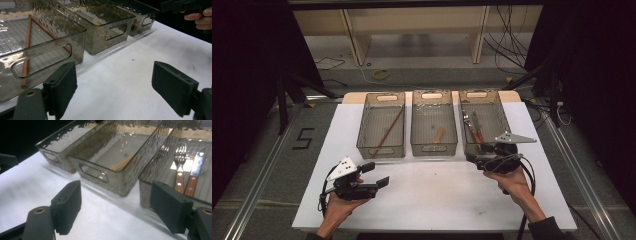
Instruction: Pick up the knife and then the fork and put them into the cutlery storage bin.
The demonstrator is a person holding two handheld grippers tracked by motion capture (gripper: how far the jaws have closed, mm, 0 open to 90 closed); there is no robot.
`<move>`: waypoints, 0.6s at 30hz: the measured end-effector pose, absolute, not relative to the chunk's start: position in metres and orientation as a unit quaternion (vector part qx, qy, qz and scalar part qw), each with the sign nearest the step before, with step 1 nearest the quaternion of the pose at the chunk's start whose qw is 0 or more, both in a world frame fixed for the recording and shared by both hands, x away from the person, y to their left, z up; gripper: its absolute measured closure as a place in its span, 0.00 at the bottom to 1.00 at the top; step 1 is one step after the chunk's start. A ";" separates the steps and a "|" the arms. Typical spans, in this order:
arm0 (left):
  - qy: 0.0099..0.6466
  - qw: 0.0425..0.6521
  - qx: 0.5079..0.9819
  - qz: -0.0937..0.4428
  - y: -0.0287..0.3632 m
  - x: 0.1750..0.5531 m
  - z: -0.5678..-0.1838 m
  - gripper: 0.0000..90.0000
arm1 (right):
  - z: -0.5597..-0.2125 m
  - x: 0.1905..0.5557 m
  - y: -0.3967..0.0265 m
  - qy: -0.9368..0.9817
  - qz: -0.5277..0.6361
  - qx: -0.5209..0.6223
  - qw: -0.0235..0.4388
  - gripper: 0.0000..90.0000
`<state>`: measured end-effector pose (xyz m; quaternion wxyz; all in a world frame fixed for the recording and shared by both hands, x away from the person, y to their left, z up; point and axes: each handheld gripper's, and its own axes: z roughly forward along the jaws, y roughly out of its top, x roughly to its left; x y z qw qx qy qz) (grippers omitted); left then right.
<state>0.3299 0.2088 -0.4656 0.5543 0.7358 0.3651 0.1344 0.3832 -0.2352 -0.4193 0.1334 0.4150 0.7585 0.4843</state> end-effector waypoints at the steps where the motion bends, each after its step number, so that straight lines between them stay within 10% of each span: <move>1: 0.364 0.552 0.738 0.134 0.209 0.330 -0.466 0.22 | -0.420 0.381 -0.236 0.758 0.486 0.412 0.136 0.28; 18: 0.364 0.552 0.740 0.125 0.209 0.329 -0.466 0.22 | -0.439 0.338 -0.250 0.742 0.516 0.399 0.153 0.25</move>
